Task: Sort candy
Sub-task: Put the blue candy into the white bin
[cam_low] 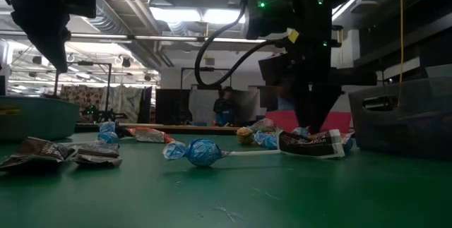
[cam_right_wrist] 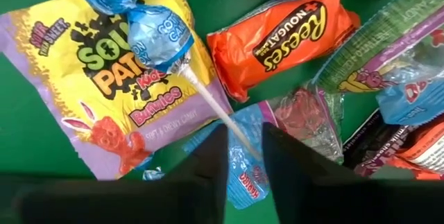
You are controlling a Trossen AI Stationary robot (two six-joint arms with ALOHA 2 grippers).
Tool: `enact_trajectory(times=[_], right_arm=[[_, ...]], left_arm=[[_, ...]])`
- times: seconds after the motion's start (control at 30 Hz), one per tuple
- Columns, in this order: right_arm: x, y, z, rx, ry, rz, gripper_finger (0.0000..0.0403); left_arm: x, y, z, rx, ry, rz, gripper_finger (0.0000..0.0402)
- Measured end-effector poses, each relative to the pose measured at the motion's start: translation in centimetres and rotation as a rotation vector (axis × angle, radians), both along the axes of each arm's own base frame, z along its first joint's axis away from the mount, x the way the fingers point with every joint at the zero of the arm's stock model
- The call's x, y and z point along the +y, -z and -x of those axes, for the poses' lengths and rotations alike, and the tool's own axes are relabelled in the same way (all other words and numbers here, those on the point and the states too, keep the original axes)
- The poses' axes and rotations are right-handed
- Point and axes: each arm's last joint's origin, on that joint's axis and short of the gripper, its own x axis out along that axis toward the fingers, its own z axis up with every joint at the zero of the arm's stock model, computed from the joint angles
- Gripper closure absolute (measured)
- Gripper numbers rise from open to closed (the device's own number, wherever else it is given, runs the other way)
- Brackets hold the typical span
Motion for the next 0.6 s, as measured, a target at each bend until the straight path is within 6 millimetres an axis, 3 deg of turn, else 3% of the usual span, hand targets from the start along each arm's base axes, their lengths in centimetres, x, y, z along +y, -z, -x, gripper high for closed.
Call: enact_trajectory(times=[0.13, 0.33, 0.6], right_arm=[[0.0, 0.0, 0.0, 0.000, 0.002, 0.000, 0.0390], [0.2, -1.2, -0.5, -0.004, 0.026, -0.034, 0.0390], [1.5, -4.9, -1.5, -0.018, 0.024, -0.118, 0.0398]], left_arm=[[-0.1, -0.2, -0.4, -0.050, 0.000, 0.013, 0.0283], [-0.3, -0.5, -1.2, -0.132, -0.001, 0.033, 0.0283], [-0.4, -1.0, -1.9, -0.232, -0.016, 0.027, 0.0283]])
